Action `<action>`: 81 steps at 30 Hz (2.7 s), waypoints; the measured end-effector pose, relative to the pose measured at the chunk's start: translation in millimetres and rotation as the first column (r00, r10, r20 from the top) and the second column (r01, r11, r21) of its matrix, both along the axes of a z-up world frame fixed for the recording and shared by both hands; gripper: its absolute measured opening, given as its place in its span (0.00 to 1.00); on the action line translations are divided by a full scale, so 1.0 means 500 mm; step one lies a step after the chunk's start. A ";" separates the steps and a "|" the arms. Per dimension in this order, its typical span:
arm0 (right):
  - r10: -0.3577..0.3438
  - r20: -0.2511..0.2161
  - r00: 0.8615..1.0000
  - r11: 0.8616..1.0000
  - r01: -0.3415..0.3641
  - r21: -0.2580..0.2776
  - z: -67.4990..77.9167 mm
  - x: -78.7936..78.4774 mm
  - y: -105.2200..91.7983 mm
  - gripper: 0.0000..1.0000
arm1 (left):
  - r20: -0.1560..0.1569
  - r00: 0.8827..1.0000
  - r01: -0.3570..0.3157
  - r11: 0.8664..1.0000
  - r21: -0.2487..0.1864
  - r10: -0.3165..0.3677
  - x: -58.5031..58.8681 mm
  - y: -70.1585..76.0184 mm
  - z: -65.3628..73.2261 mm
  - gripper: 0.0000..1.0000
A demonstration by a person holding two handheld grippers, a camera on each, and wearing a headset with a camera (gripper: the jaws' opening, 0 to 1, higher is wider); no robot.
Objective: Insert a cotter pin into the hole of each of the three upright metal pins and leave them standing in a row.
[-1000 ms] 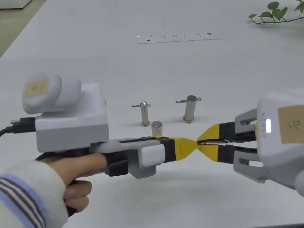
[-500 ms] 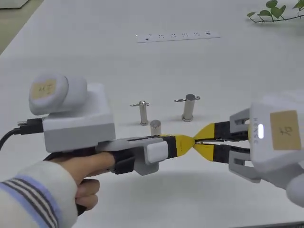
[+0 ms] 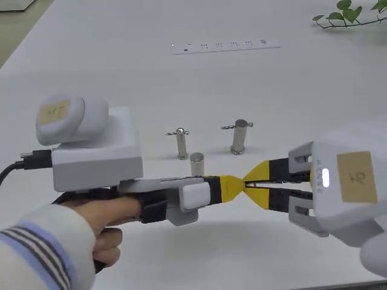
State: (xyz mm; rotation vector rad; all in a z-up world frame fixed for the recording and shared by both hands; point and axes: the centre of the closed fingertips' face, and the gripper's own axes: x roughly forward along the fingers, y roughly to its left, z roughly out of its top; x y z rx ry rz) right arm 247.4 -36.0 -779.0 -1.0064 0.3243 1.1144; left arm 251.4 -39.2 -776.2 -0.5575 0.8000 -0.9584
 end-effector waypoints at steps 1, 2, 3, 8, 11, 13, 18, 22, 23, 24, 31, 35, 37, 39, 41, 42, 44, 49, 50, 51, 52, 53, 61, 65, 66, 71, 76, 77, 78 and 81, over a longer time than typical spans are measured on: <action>0.005 0.001 1.000 1.000 -0.005 -0.003 0.000 -0.001 0.000 0.03 | -0.004 1.000 0.005 1.000 0.003 -0.005 -0.002 0.000 -0.001 0.01; 0.005 -0.001 1.000 1.000 -0.005 -0.003 -0.001 -0.002 0.001 0.03 | -0.008 1.000 0.009 1.000 0.005 -0.009 -0.003 0.001 -0.001 0.01; 0.009 -0.002 1.000 1.000 -0.009 -0.004 -0.002 -0.004 0.001 0.03 | -0.016 1.000 0.016 1.000 0.009 -0.016 -0.005 0.001 -0.003 0.01; 0.031 -0.011 0.999 0.999 -0.031 -0.015 -0.008 -0.014 0.003 0.03 | -0.035 0.997 0.068 0.997 0.042 -0.067 -0.018 0.002 -0.010 0.01; 0.035 -0.009 0.999 0.999 -0.036 -0.018 -0.008 -0.016 0.004 0.03 | -0.029 0.996 0.085 0.995 0.058 -0.084 -0.020 0.002 -0.011 0.01; 0.034 -0.012 0.999 0.999 -0.034 -0.015 -0.008 -0.017 0.004 0.03 | -0.028 0.996 0.088 0.994 0.061 -0.087 -0.021 0.002 -0.010 0.00; 0.031 -0.006 0.999 1.000 -0.031 -0.003 -0.001 -0.014 0.004 0.03 | -0.035 0.997 0.074 0.996 0.041 -0.072 -0.018 0.004 -0.004 0.00; 0.028 -0.014 1.000 1.000 -0.028 0.009 0.002 -0.014 0.004 0.04 | -0.037 0.997 0.073 0.997 0.034 -0.072 -0.018 0.004 -0.002 0.00; 0.029 -0.014 0.999 1.000 -0.029 0.011 0.002 -0.015 0.005 0.04 | -0.035 0.997 0.073 0.997 0.032 -0.072 -0.018 0.005 -0.001 0.00; 0.029 -0.014 0.999 0.999 -0.029 0.015 0.003 -0.015 0.005 0.04 | -0.036 0.997 0.072 0.997 0.029 -0.071 -0.017 0.005 0.000 0.00; 0.010 -0.032 0.999 0.999 -0.008 0.049 0.004 -0.013 0.003 0.11 | -0.038 0.998 0.052 0.999 0.007 -0.052 -0.012 0.016 0.008 0.00; -0.025 -0.088 0.996 0.996 0.032 0.082 0.001 -0.011 -0.009 0.16 | 0.025 0.996 0.080 0.997 0.013 -0.080 -0.012 0.023 0.017 0.00; -0.044 -0.145 0.988 0.991 0.061 0.115 -0.001 -0.013 -0.014 0.18 | 0.070 0.991 0.110 0.994 0.016 -0.111 -0.016 0.023 0.024 0.00; -0.052 -0.191 0.980 0.985 0.082 0.149 0.000 -0.014 -0.017 0.18 | 0.134 0.982 0.130 0.990 0.046 -0.136 -0.017 0.025 0.030 0.00; -0.068 -0.237 0.969 0.975 0.114 0.188 0.002 -0.011 -0.022 0.19 | 0.189 0.967 0.159 0.985 0.064 -0.168 -0.021 0.026 0.036 0.00; -0.077 -0.275 0.958 0.968 0.139 0.211 0.003 -0.010 -0.024 0.19 | 0.215 0.959 0.175 0.982 0.073 -0.187 -0.023 0.026 0.039 0.00; -0.073 -0.342 0.937 0.948 0.171 0.267 0.012 -0.013 -0.020 0.19 | 0.249 0.945 0.196 0.977 0.090 -0.212 -0.025 0.027 0.041 0.00; -0.025 -0.461 0.887 0.920 0.201 0.337 0.030 -0.028 -0.005 0.20 | 0.353 0.875 0.287 0.942 0.173 -0.331 -0.044 0.028 0.039 0.00; -0.023 -0.466 0.884 0.919 0.202 0.338 0.032 -0.027 -0.004 0.19 | 0.367 0.864 0.298 0.937 0.179 -0.345 -0.046 0.027 0.040 0.00; -0.015 -0.472 0.882 0.919 0.198 0.340 0.033 -0.030 -0.001 0.19 | 0.388 0.848 0.309 0.932 0.191 -0.361 -0.049 0.026 0.042 0.00; -0.001 -0.490 0.872 0.922 0.190 0.336 0.032 -0.037 0.002 0.18 | 0.393 0.844 0.313 0.930 0.190 -0.365 -0.051 0.026 0.044 0.00; 0.004 -0.494 0.869 0.924 0.187 0.335 0.032 -0.041 0.006 0.18 | 0.405 0.833 0.325 0.926 0.194 -0.377 -0.054 0.025 0.046 0.00; 0.067 -0.528 0.847 0.930 0.139 0.341 0.028 -0.067 0.024 0.15 | 0.491 0.739 0.399 0.887 0.230 -0.460 -0.070 0.020 0.055 0.00; 0.093 -0.533 0.841 0.934 0.111 0.339 0.026 -0.078 0.029 0.12 | 0.501 0.715 0.425 0.872 0.243 -0.488 -0.078 0.017 0.054 0.00; 0.099 -0.534 0.840 0.935 0.105 0.338 0.026 -0.081 0.029 0.10 | 0.507 0.706 0.430 0.868 0.250 -0.495 -0.079 0.016 0.052 0.00; 0.116 -0.540 0.833 0.940 0.084 0.330 0.024 -0.090 0.027 0.06 | 0.510 0.692 0.444 0.858 0.257 -0.511 -0.082 0.015 0.048 0.00; 0.130 -0.546 0.828 0.945 0.064 0.322 0.024 -0.096 0.026 0.05 | 0.498 0.681 0.465 0.843 0.271 -0.536 -0.086 0.017 0.041 0.01; 0.133 -0.545 0.828 0.946 0.058 0.318 0.024 -0.096 0.026 0.05 | 0.495 0.674 0.471 0.835 0.283 -0.548 -0.087 0.018 0.036 0.01; 0.135 -0.545 0.827 0.947 0.053 0.315 0.023 -0.097 0.026 0.05 | 0.494 0.672 0.473 0.833 0.286 -0.551 -0.087 0.018 0.034 0.01; 0.152 -0.550 0.821 0.952 0.029 0.306 0.021 -0.103 0.026 0.05 | 0.481 0.658 0.493 0.814 0.308 -0.580 -0.093 0.020 0.025 0.01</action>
